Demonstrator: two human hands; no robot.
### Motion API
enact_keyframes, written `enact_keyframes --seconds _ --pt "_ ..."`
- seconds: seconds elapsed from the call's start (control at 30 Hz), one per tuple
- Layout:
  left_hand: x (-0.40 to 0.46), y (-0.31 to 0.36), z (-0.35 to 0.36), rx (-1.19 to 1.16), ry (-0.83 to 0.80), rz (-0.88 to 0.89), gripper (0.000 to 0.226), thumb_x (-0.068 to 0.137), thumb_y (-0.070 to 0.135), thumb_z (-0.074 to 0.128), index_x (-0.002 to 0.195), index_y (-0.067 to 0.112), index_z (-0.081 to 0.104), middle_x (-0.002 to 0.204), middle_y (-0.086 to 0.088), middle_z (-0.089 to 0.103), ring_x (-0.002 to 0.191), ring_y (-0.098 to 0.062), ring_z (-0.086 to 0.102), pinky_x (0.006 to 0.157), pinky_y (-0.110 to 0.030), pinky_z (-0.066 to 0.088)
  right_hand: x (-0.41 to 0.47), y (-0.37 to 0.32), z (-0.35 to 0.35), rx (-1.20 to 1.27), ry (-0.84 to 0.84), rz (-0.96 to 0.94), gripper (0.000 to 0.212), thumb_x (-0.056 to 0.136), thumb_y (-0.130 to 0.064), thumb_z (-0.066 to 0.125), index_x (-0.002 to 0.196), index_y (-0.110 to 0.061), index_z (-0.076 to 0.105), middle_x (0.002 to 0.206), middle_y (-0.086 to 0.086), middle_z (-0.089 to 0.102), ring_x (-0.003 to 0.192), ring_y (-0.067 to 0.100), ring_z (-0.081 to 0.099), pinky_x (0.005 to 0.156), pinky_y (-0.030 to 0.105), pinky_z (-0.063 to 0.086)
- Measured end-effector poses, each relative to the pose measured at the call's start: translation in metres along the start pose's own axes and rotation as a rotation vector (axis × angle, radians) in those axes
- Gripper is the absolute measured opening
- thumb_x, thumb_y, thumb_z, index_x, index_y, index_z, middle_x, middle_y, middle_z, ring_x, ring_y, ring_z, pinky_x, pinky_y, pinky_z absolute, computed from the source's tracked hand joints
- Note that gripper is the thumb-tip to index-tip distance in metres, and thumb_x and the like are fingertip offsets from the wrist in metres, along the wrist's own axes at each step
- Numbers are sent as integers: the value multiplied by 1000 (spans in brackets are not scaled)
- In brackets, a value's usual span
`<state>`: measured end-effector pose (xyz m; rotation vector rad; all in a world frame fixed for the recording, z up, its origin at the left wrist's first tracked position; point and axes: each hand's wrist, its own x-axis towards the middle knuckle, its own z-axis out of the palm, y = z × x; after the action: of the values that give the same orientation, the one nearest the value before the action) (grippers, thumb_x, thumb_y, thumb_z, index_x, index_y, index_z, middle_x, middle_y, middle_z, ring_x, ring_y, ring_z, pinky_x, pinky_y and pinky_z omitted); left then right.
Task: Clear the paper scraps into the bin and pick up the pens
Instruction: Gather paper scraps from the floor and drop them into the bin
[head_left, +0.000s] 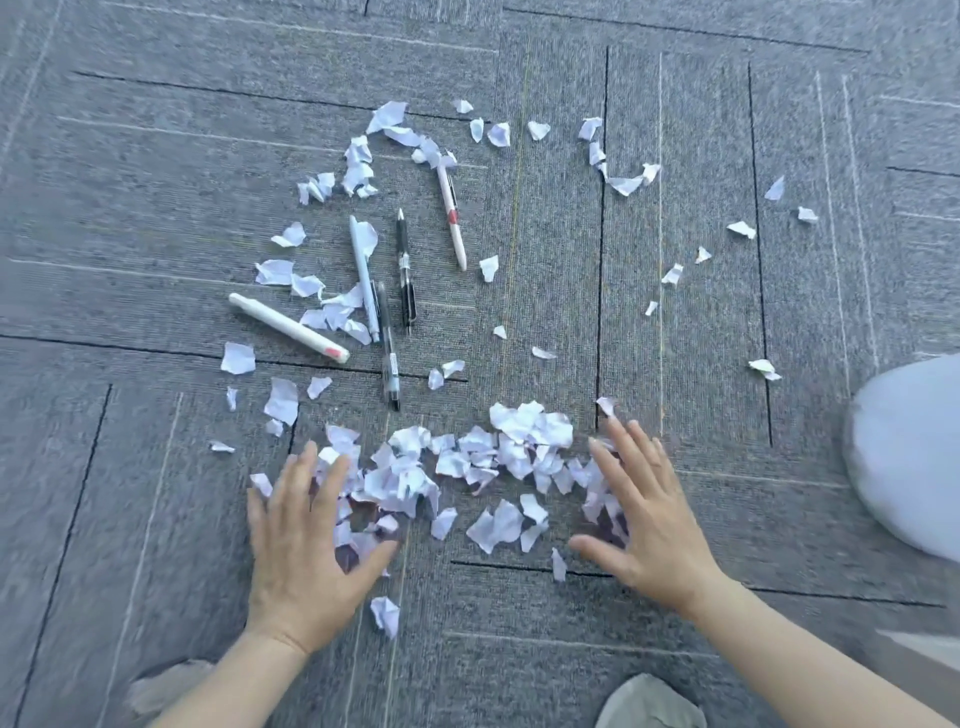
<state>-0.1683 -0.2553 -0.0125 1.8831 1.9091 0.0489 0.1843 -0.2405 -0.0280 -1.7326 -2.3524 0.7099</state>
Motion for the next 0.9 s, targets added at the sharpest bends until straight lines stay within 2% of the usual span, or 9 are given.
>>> enact_keyframes --seconds 0.13,0.27,0.5,0.57,0.63,0.7,0.73,0.8,0.9 --pt "-12 8 14 -33 -27 -17 102 70 78 40 150 22 9 159 -12 7 147 -26 4 113 -61 7 10 -22 15 -74 -57 -95 104 79 -74 54 156 -21 9 164 12 2 151 31 -1 120 52 12" --pt "2 35 22 55 -63 239 113 68 75 51 151 16 3 160 -13 -2 147 -29 -1 115 -54 9 37 -40 22 -114 -99 -273 107 78 -76 54 155 -17 10 163 16 0 150 35 0 119 54 16" --pt "47 31 10 269 -75 422 108 71 81 40 151 23 -3 159 -14 -5 146 -30 -3 115 -54 9 79 -46 15 -303 -193 -354 104 83 -80 38 155 -21 -8 163 16 -8 150 32 -9 121 46 -1" --pt "57 36 13 263 -103 496 104 76 78 38 152 17 2 159 -12 2 147 -27 2 117 -50 10 87 -50 19 -282 -212 -385 97 88 -73 38 156 -16 1 164 14 1 151 29 -2 122 42 0" --pt "64 49 15 236 -82 494 96 79 73 40 148 10 19 152 -10 28 139 -26 26 114 -44 22 93 -55 20 -235 -129 -405 80 92 -59 46 151 -8 30 156 14 33 144 31 27 119 45 22" --pt "71 58 17 213 -9 500 76 82 62 42 136 9 38 127 -7 52 114 -25 49 96 -39 41 98 -56 20 -233 20 -466 50 93 -43 54 127 -6 58 126 12 61 114 30 54 97 45 47" --pt "74 61 19 200 35 532 63 83 56 42 126 11 46 113 -6 57 100 -25 54 84 -38 46 98 -56 19 -242 68 -493 36 93 -35 54 114 -7 64 112 10 64 98 28 58 82 41 51" --pt "81 63 21 177 114 620 37 86 43 45 103 12 55 92 -5 59 79 -25 55 65 -37 49 96 -57 18 -251 97 -495 21 91 -24 52 96 -9 65 90 7 63 74 25 58 58 35 48" --pt "91 67 22 151 149 701 9 86 22 51 84 14 48 70 -5 54 60 -24 54 48 -37 47 91 -65 18 -200 54 -349 15 87 -15 46 83 -10 59 70 4 55 49 23 54 35 29 33"
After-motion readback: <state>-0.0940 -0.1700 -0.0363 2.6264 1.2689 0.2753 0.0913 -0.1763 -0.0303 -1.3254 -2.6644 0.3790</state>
